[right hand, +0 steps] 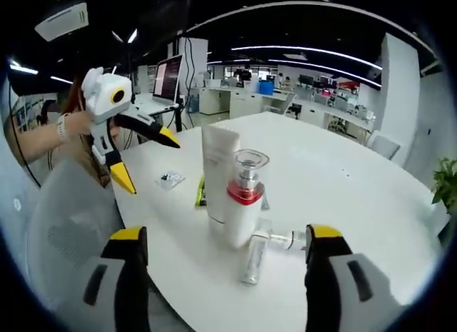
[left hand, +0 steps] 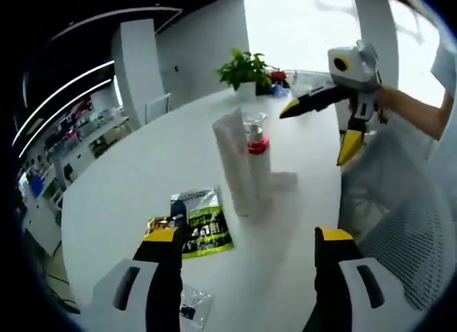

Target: Arrange the skincare products in the storage area until every visible bottle or jar stands upright without overlapping.

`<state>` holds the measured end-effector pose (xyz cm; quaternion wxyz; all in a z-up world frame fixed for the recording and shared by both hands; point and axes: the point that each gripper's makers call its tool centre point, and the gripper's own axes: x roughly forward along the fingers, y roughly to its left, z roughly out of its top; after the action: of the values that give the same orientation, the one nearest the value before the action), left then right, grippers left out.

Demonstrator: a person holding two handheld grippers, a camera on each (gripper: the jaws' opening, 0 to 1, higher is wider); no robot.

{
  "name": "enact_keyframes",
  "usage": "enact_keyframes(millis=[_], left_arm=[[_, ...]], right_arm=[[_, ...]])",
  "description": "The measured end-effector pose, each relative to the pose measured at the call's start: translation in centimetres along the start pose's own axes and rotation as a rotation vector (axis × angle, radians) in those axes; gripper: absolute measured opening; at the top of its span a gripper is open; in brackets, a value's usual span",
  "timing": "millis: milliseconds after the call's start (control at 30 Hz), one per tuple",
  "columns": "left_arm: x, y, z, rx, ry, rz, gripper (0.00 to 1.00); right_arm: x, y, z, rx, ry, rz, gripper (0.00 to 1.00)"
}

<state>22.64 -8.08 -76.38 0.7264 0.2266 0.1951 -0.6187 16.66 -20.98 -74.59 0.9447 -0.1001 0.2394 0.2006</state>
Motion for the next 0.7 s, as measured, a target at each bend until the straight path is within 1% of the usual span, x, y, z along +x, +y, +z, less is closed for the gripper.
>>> enact_keyframes(millis=[67, 100, 200, 400, 600, 667, 700], left_arm=[[-0.1, 0.0, -0.1, 0.008, 0.003, 0.009, 0.74], [-0.2, 0.0, 0.0, 0.006, -0.005, 0.014, 0.75], [-0.4, 0.2, -0.1, -0.012, -0.013, 0.028, 0.76], [-0.9, 0.1, -0.4, -0.023, -0.023, 0.037, 0.85], [-1.1, 0.2, -0.3, -0.036, -0.048, 0.048, 0.9], [-1.2, 0.3, -0.2, -0.038, -0.052, 0.052, 0.94], [-1.2, 0.3, -0.2, -0.038, -0.056, 0.055, 0.97]], right_arm=[[-0.1, 0.1, 0.1, 0.0, 0.0, -0.003, 0.93], [-0.1, 0.1, 0.1, -0.002, 0.0, -0.006, 0.93], [-0.1, 0.0, 0.1, -0.015, 0.008, -0.018, 0.94], [-0.4, 0.0, -0.2, -0.023, 0.025, -0.03, 0.97], [-0.4, -0.1, -0.2, -0.015, 0.026, -0.039, 0.99], [-0.4, -0.2, -0.2, -0.017, 0.027, -0.043, 0.99], [-0.4, -0.2, -0.3, -0.015, 0.03, -0.044, 0.99]])
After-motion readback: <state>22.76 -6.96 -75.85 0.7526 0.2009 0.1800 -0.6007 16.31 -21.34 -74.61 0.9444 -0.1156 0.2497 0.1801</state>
